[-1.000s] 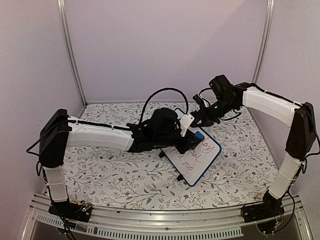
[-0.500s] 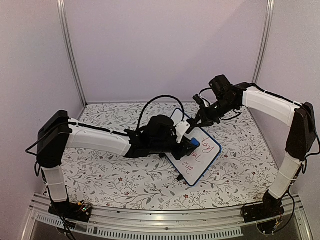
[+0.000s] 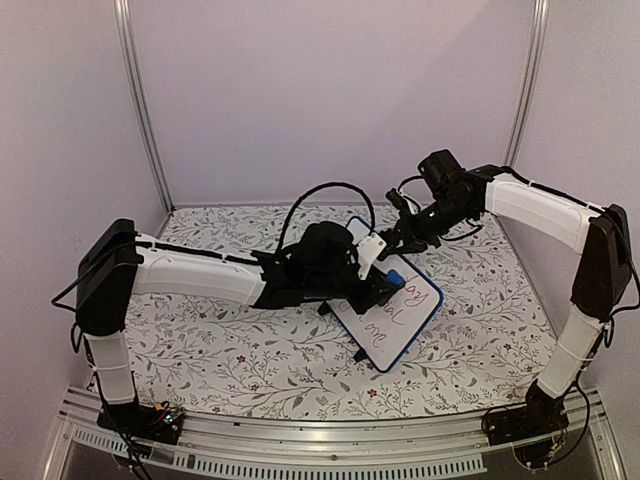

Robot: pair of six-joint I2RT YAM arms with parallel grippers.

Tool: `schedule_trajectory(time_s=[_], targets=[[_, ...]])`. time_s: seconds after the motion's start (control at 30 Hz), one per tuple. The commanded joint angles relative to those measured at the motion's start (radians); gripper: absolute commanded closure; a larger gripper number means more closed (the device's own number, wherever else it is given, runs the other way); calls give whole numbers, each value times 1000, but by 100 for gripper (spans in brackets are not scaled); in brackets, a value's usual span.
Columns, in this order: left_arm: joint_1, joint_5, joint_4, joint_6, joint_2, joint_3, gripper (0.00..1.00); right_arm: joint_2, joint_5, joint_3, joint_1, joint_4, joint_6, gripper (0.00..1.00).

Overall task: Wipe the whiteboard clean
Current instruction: Erase the whiteboard from the whiteboard stand.

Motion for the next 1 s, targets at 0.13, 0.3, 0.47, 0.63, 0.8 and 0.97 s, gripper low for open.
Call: schedule_trajectory(time_s=[0.13,0.3,0.47,0.63,0.8,0.97], targets=[[-5,8,-1,28,36,48,100,-18,-8,-15,24,18,31,100],[-5,0,11,13,15,-4,100,-23,-8,-21,26,23,33,100],[-5,-3,18,10,4,-26,100,-22,-8,-26,29,27,35,100],[-6,0,7,26,14,23,100,-24,-8,-31,32,35,41,100],[-6,7,-8,42,37,88,100,-23,-7,-32,33,35,41,100],[-8,11,-16,45,46,104,100,-27,-7,-40,34,37,41,100]])
